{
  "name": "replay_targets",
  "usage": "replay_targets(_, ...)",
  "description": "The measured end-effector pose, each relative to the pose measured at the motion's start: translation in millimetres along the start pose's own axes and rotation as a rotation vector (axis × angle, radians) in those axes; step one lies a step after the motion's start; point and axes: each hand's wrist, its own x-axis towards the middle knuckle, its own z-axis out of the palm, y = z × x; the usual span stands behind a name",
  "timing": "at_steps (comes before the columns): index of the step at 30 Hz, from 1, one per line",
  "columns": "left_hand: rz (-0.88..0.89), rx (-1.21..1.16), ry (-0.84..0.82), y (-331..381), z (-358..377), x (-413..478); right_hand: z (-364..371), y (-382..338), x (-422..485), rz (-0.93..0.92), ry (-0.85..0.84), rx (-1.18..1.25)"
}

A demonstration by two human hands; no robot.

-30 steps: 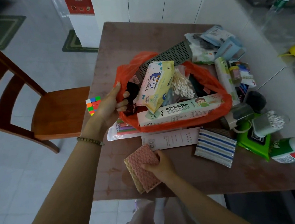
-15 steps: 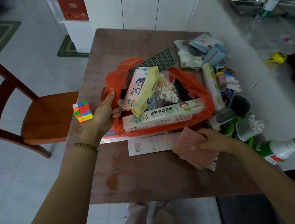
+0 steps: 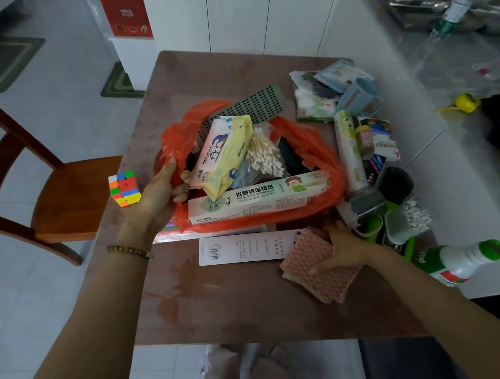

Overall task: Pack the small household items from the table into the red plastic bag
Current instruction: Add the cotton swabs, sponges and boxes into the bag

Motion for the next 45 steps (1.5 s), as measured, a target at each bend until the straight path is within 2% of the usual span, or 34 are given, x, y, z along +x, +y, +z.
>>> replay_targets(5,-0.006,-0.021,0.034,0,6,0,4,3,-18,-0.027,-0.021,0.155)
replay_targets(9,-0.01,-0.045,0.012,4,7,0,-15,8,-31,-0.001,-0.023,0.24)
replay_targets(13,0.006,-0.037,-0.006,7,11,0,-42,5,-46,-0.056,0.013,0.31)
replay_targets(17,0.007,-0.037,-0.022,12,16,-1,-66,-10,-57,-0.117,0.005,0.629)
replay_targets(21,0.015,-0.045,-0.052,19,14,0,-76,-45,-45,-0.225,0.082,1.069)
replay_targets(26,0.05,-0.04,-0.069,40,1,4,-91,-121,2,-0.294,0.203,1.281)
replay_targets(30,0.066,-0.036,-0.115,66,-8,8,-93,-186,41,-0.246,0.389,1.226)
replay_targets(34,0.071,-0.053,-0.128,89,-7,18,-85,-244,75,-0.198,0.62,0.892)
replay_targets(39,0.08,-0.082,-0.166,105,2,31,-84,-275,102,-0.081,0.616,0.539)
replay_targets(41,0.079,-0.092,-0.201,103,0,34,-85,-270,96,-0.16,0.665,0.56)
replay_targets(44,0.052,-0.136,-0.241,98,-7,35,-75,-247,63,-0.422,0.822,0.664)
replay_targets(45,0.04,-0.156,-0.247,95,-8,35,-67,-236,51,-0.488,0.826,0.668)
